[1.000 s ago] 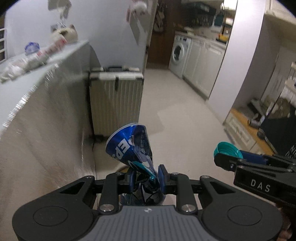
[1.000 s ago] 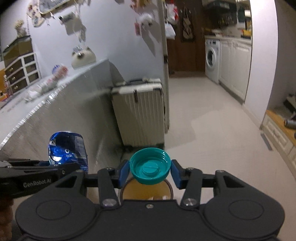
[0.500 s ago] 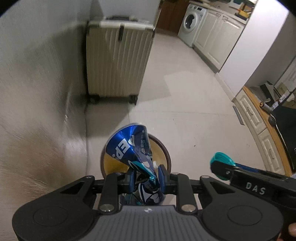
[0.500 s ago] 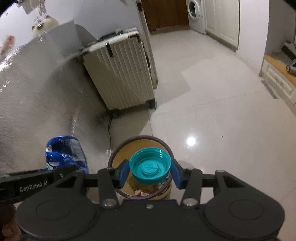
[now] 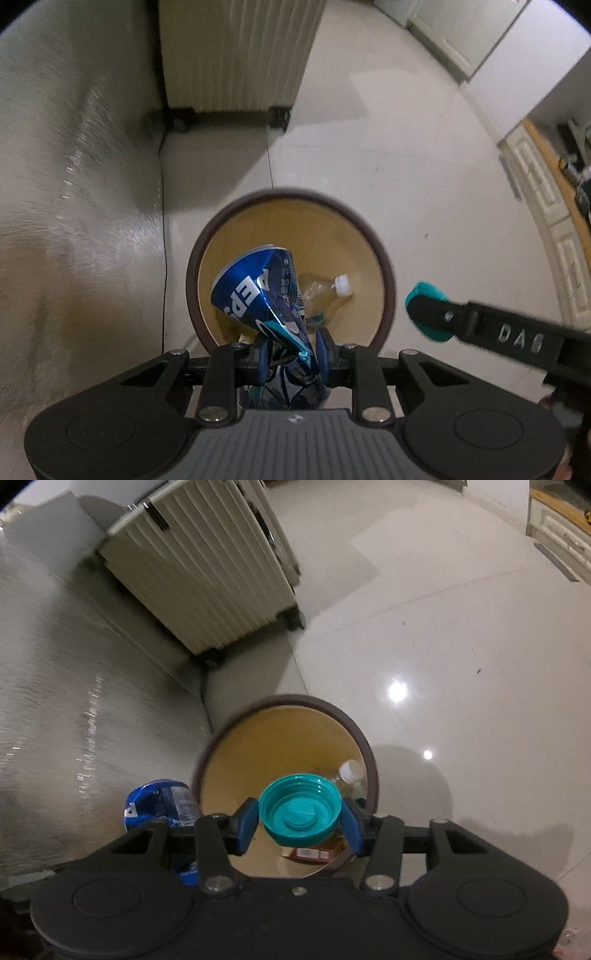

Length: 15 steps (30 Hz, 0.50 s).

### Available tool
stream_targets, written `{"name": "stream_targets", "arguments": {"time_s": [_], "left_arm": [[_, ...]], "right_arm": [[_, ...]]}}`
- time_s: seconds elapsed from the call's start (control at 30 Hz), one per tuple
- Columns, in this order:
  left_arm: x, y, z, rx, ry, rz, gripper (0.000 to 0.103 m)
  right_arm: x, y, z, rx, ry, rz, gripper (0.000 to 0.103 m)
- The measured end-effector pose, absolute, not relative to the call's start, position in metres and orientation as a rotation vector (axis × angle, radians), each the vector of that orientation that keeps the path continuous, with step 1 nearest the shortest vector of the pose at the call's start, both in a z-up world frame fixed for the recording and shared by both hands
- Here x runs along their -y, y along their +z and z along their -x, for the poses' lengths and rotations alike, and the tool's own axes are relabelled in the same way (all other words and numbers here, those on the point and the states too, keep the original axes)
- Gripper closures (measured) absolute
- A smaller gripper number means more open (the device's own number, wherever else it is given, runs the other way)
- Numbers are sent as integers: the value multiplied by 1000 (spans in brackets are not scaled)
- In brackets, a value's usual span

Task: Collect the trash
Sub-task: 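Carry the can and teal cap in both tools over the yellow bin, then open the left tool dropping the can while the right tool drops the cap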

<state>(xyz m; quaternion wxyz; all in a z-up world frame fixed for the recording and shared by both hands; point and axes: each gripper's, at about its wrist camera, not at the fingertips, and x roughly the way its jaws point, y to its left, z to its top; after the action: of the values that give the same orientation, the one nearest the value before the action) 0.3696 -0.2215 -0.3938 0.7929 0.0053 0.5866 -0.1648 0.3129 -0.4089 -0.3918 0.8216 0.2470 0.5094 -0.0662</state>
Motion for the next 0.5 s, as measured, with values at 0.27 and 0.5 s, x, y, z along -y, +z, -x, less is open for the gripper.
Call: {"name": "stream_targets", "arguments": {"time_s": [0.27, 0.5], "left_arm": [[224, -441, -396, -1312, -419, 15, 77], [236, -455, -404, -1358, -441, 10, 64]], "right_arm": [[408, -418, -332, -1135, -132, -489, 54], [413, -418, -335, -1136, -141, -494, 54]]}}
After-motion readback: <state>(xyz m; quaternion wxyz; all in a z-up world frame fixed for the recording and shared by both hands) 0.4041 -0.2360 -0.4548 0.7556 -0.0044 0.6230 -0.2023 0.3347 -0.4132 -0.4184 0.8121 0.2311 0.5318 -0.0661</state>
